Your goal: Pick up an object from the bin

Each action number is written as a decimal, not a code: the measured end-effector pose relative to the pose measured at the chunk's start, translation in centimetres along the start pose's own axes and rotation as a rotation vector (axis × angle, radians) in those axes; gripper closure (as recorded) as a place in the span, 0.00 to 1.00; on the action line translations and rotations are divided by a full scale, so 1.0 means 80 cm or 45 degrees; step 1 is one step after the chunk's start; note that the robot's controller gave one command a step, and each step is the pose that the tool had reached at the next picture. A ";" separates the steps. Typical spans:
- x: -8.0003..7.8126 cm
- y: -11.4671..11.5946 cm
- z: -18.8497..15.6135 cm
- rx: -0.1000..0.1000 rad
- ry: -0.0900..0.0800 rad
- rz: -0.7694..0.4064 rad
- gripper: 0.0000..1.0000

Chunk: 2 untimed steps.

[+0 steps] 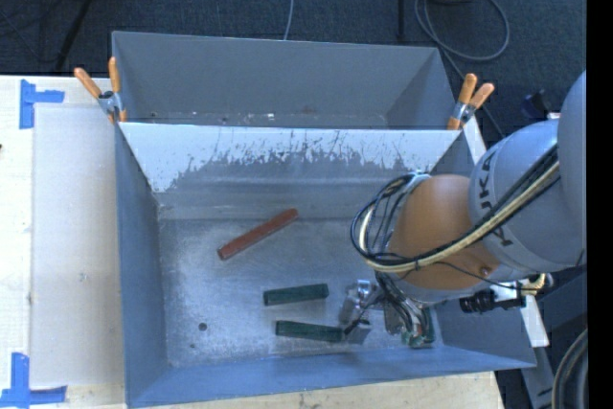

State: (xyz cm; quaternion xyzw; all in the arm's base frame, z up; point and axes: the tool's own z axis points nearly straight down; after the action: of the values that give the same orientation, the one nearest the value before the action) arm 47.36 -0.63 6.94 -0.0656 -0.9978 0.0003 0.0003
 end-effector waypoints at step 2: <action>-0.004 -0.002 -0.003 -0.004 -0.019 -0.279 0.00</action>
Offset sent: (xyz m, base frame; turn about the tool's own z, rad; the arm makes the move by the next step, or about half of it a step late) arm 0.0000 0.0000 0.0000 0.0000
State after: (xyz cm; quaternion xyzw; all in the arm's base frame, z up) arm 47.65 -0.79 7.17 0.0440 -0.9990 -0.0008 -0.0070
